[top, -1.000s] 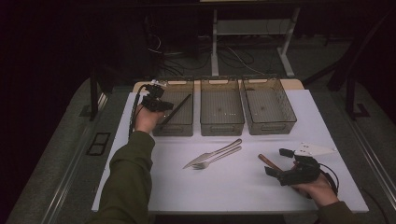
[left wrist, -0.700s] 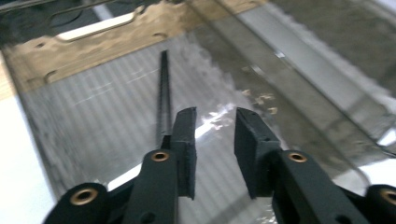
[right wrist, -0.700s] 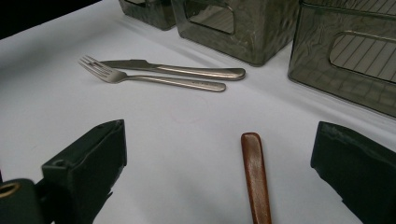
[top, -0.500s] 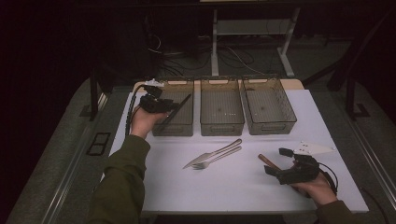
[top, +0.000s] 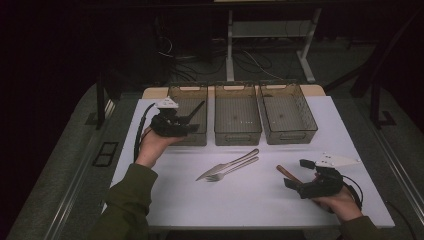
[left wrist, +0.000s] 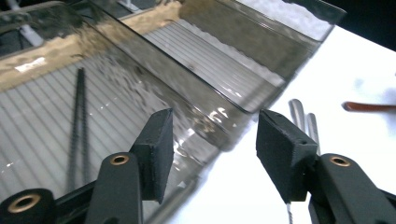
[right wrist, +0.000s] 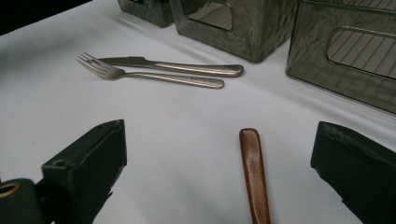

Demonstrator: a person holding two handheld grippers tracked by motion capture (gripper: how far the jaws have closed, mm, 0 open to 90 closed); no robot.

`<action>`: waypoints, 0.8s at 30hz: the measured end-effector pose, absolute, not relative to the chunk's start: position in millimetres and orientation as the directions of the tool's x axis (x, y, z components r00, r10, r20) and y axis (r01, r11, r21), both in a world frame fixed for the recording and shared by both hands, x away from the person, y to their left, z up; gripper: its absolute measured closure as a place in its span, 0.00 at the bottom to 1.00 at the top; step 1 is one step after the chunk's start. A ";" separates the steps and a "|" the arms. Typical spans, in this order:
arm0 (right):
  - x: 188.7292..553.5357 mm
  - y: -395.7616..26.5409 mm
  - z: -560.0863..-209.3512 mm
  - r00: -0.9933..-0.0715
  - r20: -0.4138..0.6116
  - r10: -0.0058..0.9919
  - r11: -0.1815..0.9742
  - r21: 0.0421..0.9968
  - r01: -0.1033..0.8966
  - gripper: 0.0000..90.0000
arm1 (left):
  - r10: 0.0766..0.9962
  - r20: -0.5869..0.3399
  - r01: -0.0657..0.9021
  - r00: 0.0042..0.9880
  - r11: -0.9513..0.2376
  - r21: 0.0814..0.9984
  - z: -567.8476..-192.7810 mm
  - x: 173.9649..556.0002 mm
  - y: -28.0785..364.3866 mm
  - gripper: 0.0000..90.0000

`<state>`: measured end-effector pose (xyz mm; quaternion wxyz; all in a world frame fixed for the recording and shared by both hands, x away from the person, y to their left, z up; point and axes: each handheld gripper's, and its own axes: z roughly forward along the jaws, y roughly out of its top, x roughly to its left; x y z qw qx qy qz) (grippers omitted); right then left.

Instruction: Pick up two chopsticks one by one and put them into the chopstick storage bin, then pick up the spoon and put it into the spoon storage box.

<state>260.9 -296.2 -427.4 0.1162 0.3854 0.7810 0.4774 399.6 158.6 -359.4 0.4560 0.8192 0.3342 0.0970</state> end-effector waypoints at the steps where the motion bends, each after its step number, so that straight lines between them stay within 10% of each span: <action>1: 260.9 -296.2 -427.3 -0.676 0.187 0.713 0.247 0.836 0.491 0.03 | 0.628 -0.146 0.454 0.764 -0.363 0.814 -360.8 395.1 158.0 0.49; 24: 262.0 -294.6 -427.0 -0.680 0.184 0.709 0.251 0.836 0.488 0.03 | 0.551 -0.113 0.355 0.827 -0.355 0.865 -388.6 329.2 155.2 0.31</action>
